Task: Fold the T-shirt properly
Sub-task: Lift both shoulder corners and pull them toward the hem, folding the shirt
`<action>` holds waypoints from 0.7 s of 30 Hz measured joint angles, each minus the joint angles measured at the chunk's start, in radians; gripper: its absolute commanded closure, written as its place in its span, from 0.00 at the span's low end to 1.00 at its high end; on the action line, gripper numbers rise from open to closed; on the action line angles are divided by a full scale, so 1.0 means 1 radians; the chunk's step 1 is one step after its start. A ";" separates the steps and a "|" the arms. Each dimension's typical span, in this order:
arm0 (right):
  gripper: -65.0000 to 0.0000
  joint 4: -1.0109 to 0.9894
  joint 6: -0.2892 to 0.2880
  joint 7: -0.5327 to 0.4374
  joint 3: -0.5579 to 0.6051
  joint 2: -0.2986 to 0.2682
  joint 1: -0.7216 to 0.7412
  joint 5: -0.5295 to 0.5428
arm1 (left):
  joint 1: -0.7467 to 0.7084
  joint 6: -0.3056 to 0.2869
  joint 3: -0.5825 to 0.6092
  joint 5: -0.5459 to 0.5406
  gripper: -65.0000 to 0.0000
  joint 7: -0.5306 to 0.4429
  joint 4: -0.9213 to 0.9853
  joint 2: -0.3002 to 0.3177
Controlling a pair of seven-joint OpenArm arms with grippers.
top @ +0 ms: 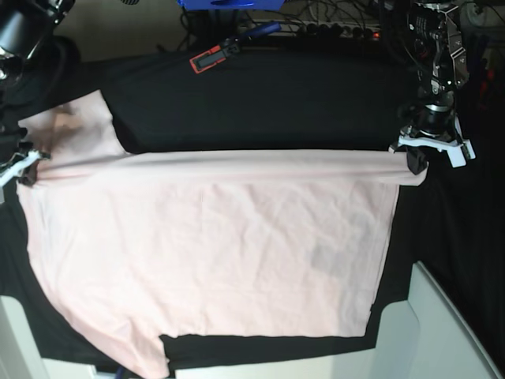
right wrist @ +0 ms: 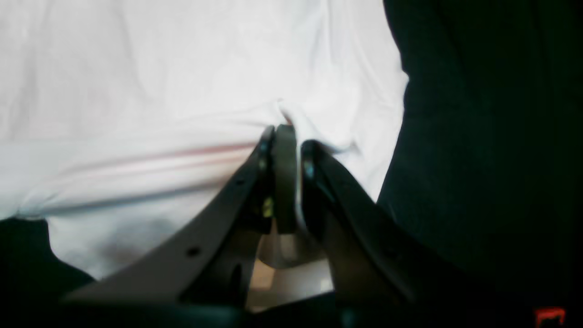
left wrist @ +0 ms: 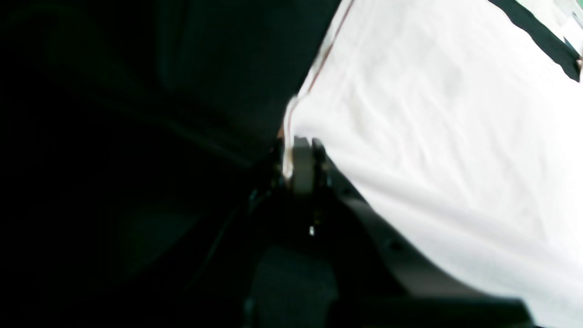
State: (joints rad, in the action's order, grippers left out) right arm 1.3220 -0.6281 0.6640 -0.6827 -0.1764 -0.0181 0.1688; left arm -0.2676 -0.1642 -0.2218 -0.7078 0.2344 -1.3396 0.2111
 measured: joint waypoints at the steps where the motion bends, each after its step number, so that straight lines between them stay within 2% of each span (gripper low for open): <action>1: 1.00 -0.014 0.000 0.000 0.000 0.000 0.011 0.000 | 0.013 0.002 0.000 0.000 1.00 0.002 0.000 0.000; 5: 1.00 -0.060 0.008 -0.001 0.000 -0.013 0.056 -0.012 | 0.068 0.000 0.000 0.000 1.00 0.000 0.033 0.001; 8: 1.00 -0.111 0.009 -0.007 0.000 -0.029 0.094 -0.011 | 0.110 0.011 -0.001 0.003 1.00 0.081 0.072 0.006; 12: 1.00 -0.160 0.010 -0.008 0.000 -0.042 0.127 -0.012 | 0.171 0.008 -0.001 0.002 1.00 0.087 0.117 0.004; 16: 1.00 -0.201 0.011 -0.062 0.000 -0.048 0.149 -0.012 | 0.221 0.008 -0.003 0.113 1.00 0.086 0.160 -0.014; 18: 1.00 -0.224 0.016 -0.069 0.003 -0.052 0.162 -0.014 | 0.249 0.009 -0.003 0.211 1.00 0.087 0.186 -0.037; 21: 1.00 -0.275 0.020 -0.085 0.074 -0.087 0.175 -0.015 | 0.284 0.011 -0.008 0.307 1.00 0.081 0.217 -0.072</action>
State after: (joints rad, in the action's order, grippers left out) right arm 1.0466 -0.6079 0.5785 -0.6083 -0.2630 0.1574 0.1539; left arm 0.0166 -0.1532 -0.2298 -0.4004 0.3157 -1.1229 0.1390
